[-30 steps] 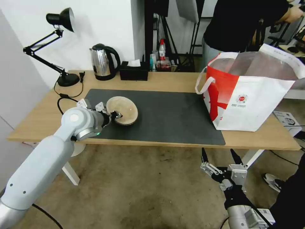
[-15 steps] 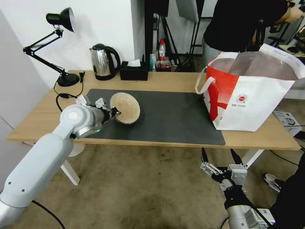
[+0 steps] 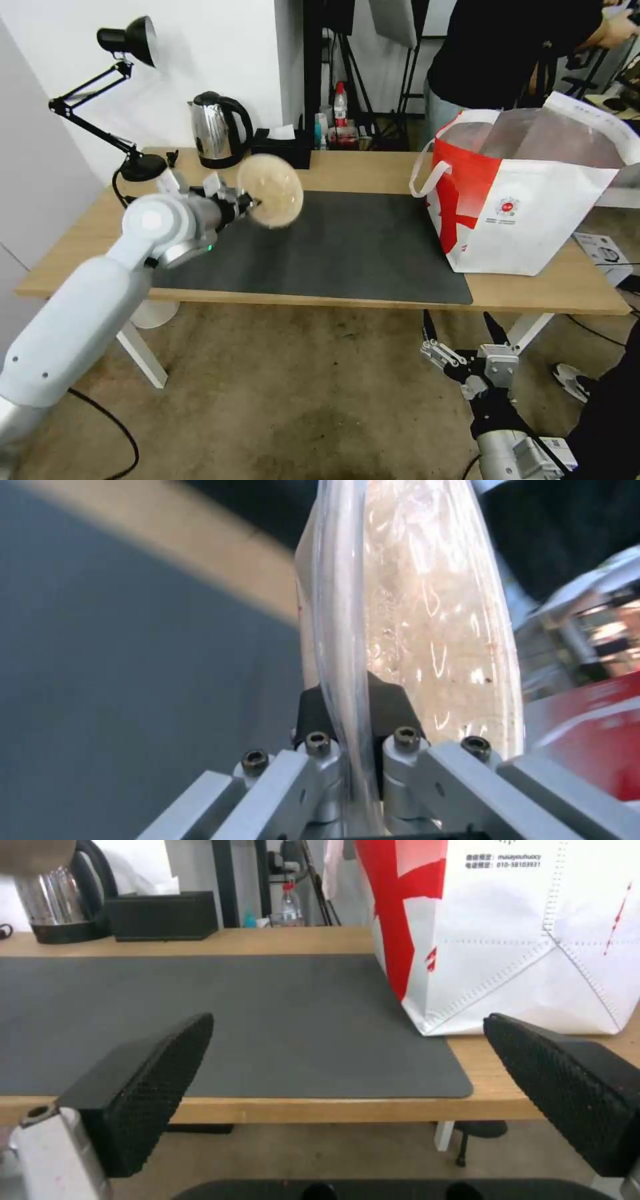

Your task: Pick up the trash from the table and place it into the takeout bag.

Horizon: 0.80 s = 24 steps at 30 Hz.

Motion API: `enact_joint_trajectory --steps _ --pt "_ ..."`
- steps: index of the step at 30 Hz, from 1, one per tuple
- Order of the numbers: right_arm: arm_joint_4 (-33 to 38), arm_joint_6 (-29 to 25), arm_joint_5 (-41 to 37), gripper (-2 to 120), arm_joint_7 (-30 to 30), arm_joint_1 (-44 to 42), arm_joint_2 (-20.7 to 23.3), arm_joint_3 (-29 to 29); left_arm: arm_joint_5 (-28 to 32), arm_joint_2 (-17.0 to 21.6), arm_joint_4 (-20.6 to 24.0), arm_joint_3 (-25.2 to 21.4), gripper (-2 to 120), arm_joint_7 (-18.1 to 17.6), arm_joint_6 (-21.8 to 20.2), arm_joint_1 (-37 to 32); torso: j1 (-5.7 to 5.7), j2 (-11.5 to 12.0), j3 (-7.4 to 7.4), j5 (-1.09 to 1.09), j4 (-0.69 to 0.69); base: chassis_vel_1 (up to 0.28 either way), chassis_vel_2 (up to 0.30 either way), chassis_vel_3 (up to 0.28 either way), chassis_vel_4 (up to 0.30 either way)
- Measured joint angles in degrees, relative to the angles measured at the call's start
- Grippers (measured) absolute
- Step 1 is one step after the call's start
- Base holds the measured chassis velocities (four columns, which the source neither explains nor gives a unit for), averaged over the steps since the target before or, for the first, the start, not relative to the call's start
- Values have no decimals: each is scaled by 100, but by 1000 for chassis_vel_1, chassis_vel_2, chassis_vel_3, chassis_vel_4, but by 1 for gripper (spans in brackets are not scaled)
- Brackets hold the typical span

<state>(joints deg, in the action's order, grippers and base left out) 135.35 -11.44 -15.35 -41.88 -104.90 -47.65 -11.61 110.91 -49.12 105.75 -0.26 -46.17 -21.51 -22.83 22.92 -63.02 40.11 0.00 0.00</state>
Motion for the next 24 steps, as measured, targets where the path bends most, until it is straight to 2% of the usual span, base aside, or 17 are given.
enact_joint_trajectory --steps 2,6,7,12,14,17,18,19,22,23,24 --pt "0 0 0 100 0 0 0 0 0 -20 -55 141 0 81 26 240 0 0 0 1 0 0 0 0 0" --pt "0 0 0 100 0 0 0 0 -5 -221 -464 698 0 340 85 1056 0 0 0 1 -1 0 0 0 0" --pt "0 0 0 100 0 0 0 0 -5 -221 -464 698 0 340 85 1056 0 0 0 1 -1 0 0 0 0" --pt "0 0 0 100 0 0 0 0 -347 -509 -1183 1625 0 1533 347 2139 0 0 0 -2 1 0 0 0 0" --pt "0 0 0 100 0 0 0 0 -368 -576 -1280 1771 0 1660 391 2328 0 0 0 -1 2 0 0 0 0" --pt "0 0 1 100 0 0 0 0 -454 -1077 -1825 2265 0 1906 532 2979 -1 0 0 1 -2 0 0 0 0" --pt "0 0 1 100 0 0 0 0 -454 -1077 -1825 2265 0 1906 532 2979 -1 0 0 1 -2 0 0 0 0" --pt "0 0 1 100 0 0 0 0 -511 -1265 -2069 2389 0 1974 554 3149 0 -1 0 3 -6 0 0 0 0" --pt "0 0 1 100 0 0 0 0 -726 -1765 -2888 2708 0 2278 664 3503 0 0 1 0 -3 0 0 0 0" --pt "0 0 1 100 0 0 0 0 -726 -1765 -2888 2708 0 2278 664 3503 0 0 1 0 -3 0 0 0 0" --pt "0 -1 0 100 0 -1 0 0 -756 -1900 -3154 2786 0 2357 682 3596 0 0 1 0 0 0 0 0 0"
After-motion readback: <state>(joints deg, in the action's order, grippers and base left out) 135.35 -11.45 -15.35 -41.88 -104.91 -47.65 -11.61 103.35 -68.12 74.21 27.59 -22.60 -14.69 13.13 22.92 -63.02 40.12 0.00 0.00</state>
